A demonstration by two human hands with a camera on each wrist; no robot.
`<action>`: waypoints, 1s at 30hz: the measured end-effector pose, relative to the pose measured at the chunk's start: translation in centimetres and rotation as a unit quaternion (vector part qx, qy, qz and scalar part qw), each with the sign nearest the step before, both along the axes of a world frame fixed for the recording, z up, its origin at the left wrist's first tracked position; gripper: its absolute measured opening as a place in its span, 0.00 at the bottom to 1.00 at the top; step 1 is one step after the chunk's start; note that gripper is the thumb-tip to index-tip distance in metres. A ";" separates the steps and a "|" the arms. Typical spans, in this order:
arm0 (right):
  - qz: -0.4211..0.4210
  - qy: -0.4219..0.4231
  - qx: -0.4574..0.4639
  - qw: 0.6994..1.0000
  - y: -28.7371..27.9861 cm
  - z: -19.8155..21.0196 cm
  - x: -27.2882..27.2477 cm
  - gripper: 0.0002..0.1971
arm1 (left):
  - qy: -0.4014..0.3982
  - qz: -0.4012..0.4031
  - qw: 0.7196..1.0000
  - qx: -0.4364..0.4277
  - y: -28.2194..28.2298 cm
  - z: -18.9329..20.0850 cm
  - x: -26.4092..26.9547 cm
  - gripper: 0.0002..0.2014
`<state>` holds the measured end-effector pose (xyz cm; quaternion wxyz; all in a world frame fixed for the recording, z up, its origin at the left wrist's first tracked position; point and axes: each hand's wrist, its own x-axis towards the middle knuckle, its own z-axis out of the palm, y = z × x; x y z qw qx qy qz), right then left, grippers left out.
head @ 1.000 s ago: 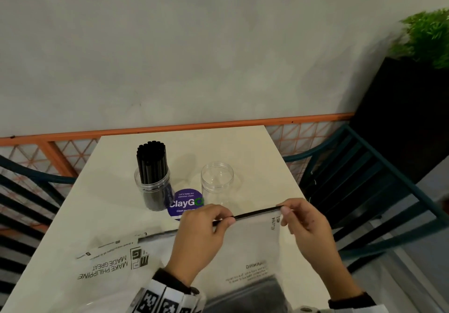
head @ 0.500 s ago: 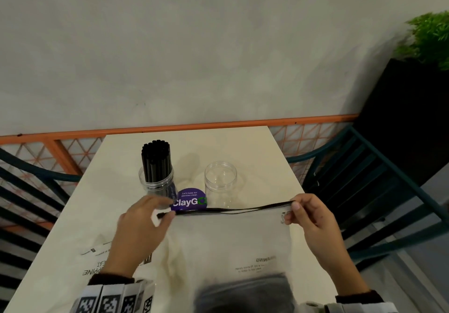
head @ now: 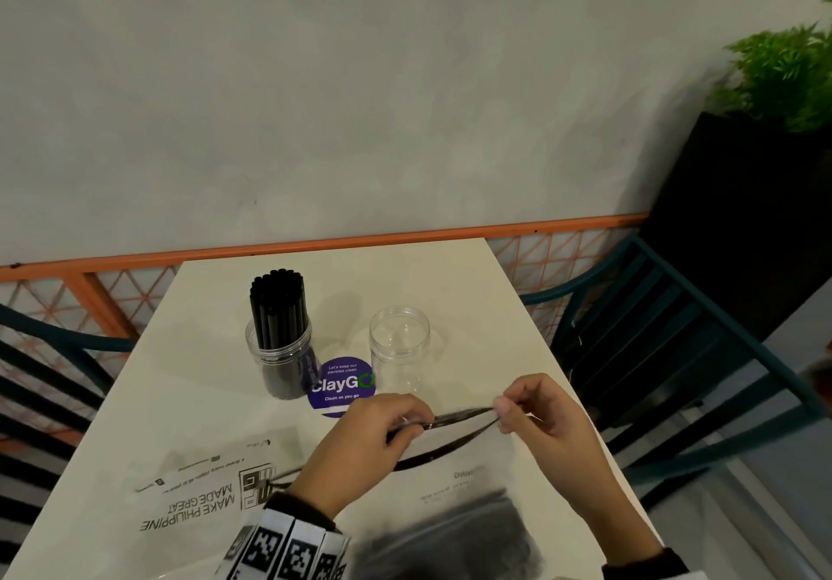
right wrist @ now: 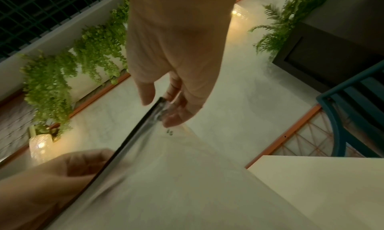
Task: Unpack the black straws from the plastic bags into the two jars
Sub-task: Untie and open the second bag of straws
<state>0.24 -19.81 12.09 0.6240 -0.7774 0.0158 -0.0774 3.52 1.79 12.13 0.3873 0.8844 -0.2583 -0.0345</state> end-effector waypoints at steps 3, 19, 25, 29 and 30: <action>0.008 0.018 -0.149 0.989 0.5 -0.1 0.7 0.08 | -0.020 -0.023 0.999 -0.030 -0.7 0.4 -0.3 0.10; -0.040 0.106 0.160 0.981 -0.9 1.6 2.6 0.04 | 0.071 0.231 0.970 -0.022 3.0 0.0 -0.6 0.22; 0.070 0.233 0.288 0.926 1.7 0.3 2.6 0.10 | 0.380 0.174 0.772 -0.479 1.5 0.3 0.2 0.16; 0.100 0.316 0.442 0.834 0.8 -0.4 3.2 0.15 | 0.464 0.125 0.641 -0.599 2.7 0.0 0.9 0.31; 0.087 0.313 0.477 0.817 0.2 -0.5 3.5 0.26 | 0.463 0.127 0.618 -0.622 3.2 -0.2 1.1 0.33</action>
